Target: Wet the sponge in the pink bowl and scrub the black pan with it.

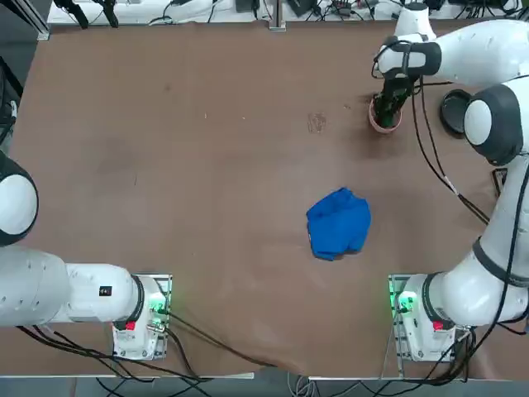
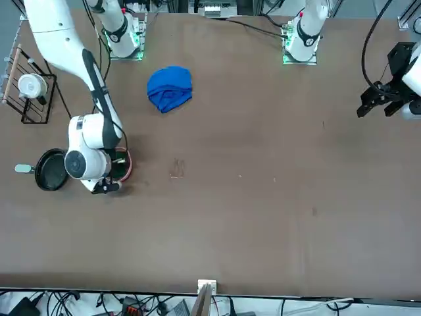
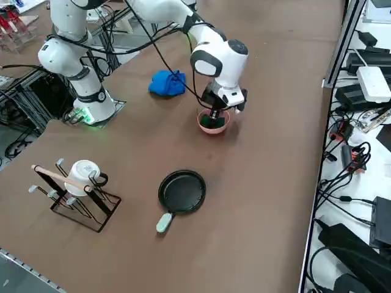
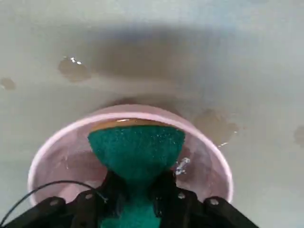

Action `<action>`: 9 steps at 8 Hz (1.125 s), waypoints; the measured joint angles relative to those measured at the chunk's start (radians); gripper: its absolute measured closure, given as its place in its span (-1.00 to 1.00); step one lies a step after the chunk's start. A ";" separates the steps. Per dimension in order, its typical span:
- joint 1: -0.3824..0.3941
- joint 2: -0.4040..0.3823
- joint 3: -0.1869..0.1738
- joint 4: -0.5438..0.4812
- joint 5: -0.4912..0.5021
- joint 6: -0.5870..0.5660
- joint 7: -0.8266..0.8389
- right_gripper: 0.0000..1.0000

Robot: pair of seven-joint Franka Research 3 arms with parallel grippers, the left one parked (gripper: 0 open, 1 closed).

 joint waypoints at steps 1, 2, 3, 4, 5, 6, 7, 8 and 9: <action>-0.002 -0.001 0.000 0.008 0.000 0.000 0.000 0.37; -0.002 -0.002 0.000 0.016 0.000 0.000 0.000 0.37; -0.002 -0.001 0.000 0.018 0.000 0.001 0.000 0.37; -0.001 0.003 0.000 0.018 0.000 0.002 0.000 0.37; 0.000 0.010 0.001 0.018 0.000 0.003 0.000 0.37; 0.001 0.019 0.001 0.018 0.000 0.006 0.000 0.37; 0.002 0.024 0.002 0.017 0.000 0.011 0.000 0.37; 0.002 0.024 0.002 0.017 0.000 0.012 0.000 0.37; 0.002 0.023 0.002 0.017 0.000 0.012 0.000 0.37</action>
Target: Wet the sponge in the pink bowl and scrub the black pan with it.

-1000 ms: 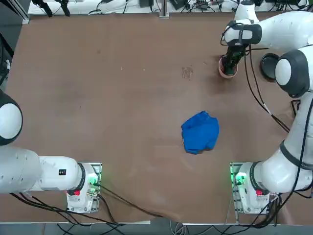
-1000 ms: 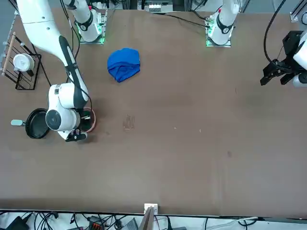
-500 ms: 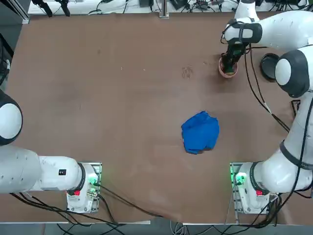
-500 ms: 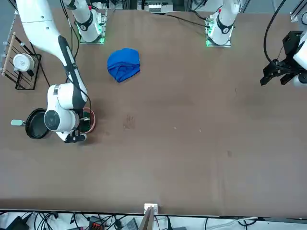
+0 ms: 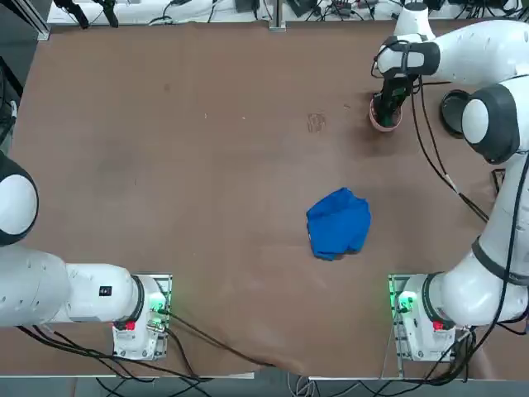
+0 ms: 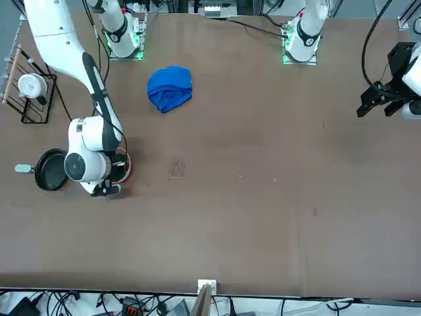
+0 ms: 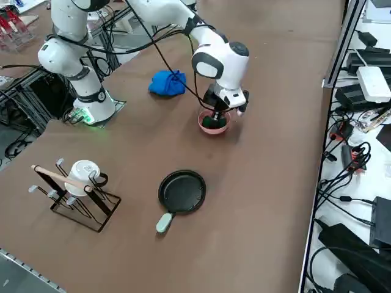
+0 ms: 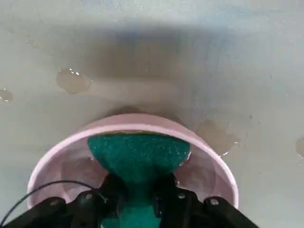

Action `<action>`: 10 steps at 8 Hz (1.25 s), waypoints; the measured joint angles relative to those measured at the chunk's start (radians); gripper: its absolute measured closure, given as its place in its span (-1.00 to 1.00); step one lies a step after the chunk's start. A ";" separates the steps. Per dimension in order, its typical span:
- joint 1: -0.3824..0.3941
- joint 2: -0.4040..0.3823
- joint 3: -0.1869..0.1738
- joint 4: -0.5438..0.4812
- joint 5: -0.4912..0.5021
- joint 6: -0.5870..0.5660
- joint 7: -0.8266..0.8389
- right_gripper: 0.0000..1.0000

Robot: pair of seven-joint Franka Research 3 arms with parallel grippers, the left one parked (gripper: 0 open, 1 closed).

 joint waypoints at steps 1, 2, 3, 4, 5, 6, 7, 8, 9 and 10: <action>0.000 -0.003 0.000 0.002 0.000 0.001 0.000 0.37; -0.001 -0.017 0.000 0.007 0.000 0.003 0.000 0.37; -0.002 -0.039 -0.001 0.012 0.000 0.003 0.000 0.37; -0.005 -0.069 -0.002 0.016 0.000 -0.013 -0.001 0.37; -0.013 -0.103 -0.003 0.019 0.000 -0.047 -0.002 0.37; -0.028 -0.137 -0.006 0.022 -0.001 -0.090 -0.012 0.37; -0.052 -0.166 -0.007 0.023 -0.003 -0.128 -0.036 0.36; -0.088 -0.187 -0.010 0.023 -0.006 -0.148 -0.078 0.36; -0.143 -0.199 -0.012 0.023 -0.009 -0.153 -0.137 0.37; -0.216 -0.200 -0.015 0.027 -0.008 -0.153 -0.205 0.36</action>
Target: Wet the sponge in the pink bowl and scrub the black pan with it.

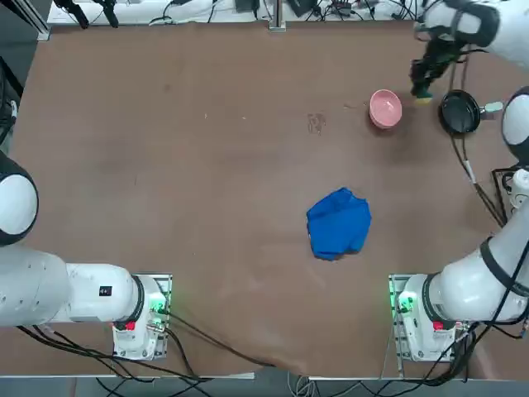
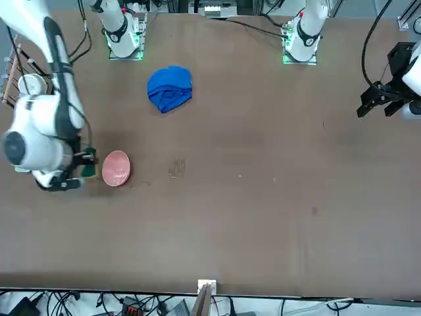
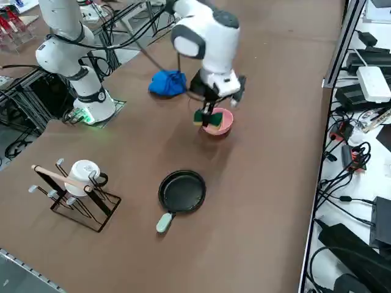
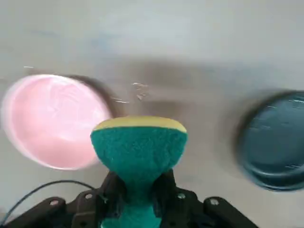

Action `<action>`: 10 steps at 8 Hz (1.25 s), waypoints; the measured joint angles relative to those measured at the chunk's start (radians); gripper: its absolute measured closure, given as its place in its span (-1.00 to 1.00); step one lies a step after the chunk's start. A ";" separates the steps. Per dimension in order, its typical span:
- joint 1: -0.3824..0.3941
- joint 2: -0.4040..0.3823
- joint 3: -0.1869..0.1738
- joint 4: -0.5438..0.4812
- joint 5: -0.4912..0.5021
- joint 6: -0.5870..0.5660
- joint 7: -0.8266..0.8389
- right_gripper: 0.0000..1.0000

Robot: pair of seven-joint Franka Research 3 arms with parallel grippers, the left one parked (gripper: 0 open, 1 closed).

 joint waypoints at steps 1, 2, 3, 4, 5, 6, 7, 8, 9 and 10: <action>-0.084 0.007 -0.001 0.011 0.001 0.001 -0.076 0.36; -0.161 0.026 -0.001 0.032 0.003 0.002 -0.148 0.36; -0.216 0.058 -0.001 0.063 0.008 0.003 -0.197 0.36; -0.247 0.099 0.000 0.094 0.010 0.005 -0.223 0.36; -0.264 0.143 0.002 0.126 0.010 0.015 -0.231 0.36; -0.278 0.189 0.003 0.157 0.010 0.027 -0.243 0.36; -0.291 0.231 0.005 0.178 0.011 0.036 -0.259 0.36; -0.302 0.266 0.006 0.189 0.011 0.054 -0.277 0.36; -0.312 0.291 0.006 0.195 0.011 0.071 -0.301 0.36; -0.326 0.305 0.006 0.199 0.011 0.080 -0.332 0.36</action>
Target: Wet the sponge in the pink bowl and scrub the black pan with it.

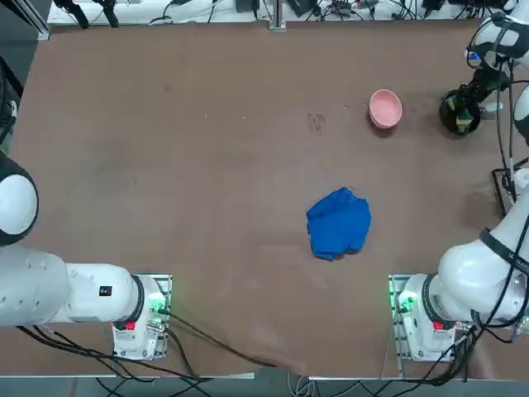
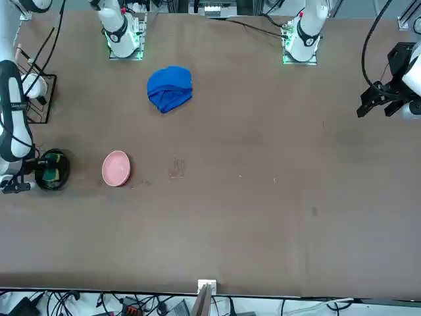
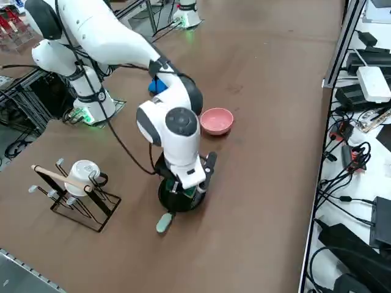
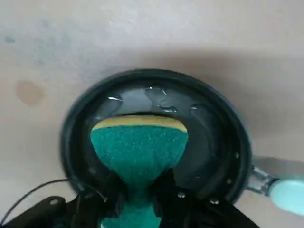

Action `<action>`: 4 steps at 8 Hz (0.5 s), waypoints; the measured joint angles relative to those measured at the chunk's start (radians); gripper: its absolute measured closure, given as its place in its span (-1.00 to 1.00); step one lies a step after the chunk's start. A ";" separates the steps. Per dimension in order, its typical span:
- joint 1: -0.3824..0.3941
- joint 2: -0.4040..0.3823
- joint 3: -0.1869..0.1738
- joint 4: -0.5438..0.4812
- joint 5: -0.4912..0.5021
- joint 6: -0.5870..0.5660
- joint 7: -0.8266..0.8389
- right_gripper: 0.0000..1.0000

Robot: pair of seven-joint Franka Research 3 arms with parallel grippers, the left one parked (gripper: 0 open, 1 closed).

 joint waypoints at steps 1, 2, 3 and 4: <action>-0.016 0.006 0.000 0.001 0.000 0.018 -0.032 0.36; -0.030 0.012 0.000 0.002 0.000 0.042 -0.055 0.36; -0.036 0.015 0.000 0.002 0.000 0.061 -0.065 0.35; -0.035 0.015 0.004 0.002 0.000 0.071 -0.066 0.36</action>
